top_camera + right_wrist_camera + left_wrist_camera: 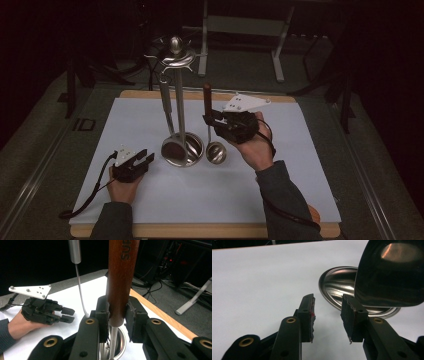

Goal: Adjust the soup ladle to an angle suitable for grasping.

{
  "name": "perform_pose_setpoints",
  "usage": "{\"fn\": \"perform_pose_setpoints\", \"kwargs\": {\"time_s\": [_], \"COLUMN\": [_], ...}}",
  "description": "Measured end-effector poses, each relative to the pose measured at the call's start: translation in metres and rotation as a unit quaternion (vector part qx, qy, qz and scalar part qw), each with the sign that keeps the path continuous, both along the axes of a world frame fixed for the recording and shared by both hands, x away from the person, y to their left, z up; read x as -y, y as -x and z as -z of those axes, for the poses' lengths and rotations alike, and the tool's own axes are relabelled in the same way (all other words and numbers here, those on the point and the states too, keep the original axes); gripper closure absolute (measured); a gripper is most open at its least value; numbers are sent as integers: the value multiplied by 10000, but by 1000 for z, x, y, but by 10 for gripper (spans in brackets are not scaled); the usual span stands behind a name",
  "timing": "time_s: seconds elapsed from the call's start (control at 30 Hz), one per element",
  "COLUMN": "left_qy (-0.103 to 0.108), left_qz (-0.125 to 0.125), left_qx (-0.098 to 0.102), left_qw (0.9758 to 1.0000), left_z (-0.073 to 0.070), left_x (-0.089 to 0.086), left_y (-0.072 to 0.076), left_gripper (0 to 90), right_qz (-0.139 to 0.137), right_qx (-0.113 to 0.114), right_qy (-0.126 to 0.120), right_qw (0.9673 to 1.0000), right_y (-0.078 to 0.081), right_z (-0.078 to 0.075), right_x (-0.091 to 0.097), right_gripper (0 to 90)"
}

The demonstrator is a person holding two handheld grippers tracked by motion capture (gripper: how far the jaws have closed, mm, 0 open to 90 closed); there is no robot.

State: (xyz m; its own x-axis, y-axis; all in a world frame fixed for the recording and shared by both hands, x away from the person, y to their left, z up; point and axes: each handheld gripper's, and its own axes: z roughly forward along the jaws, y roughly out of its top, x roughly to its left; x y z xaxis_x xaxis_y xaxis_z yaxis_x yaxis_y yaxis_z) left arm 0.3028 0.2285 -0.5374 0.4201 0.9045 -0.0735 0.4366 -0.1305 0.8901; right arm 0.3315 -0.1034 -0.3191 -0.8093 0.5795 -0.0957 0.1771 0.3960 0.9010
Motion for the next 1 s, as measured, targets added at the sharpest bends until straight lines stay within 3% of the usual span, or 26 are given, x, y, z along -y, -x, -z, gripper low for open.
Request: {"fn": "perform_pose_setpoints", "kwargs": {"time_s": [1.0], "left_qy": [20], "left_qz": [-1], "left_qx": [-4], "left_qw": [10000], "left_z": [0], "left_x": [0], "left_y": [0], "left_gripper": [628], "right_qz": [-39], "right_qx": [102], "right_qy": [-110], "right_qw": [9999], "right_y": [-4], "right_z": [-21], "right_x": [-11], "right_gripper": [740]}}
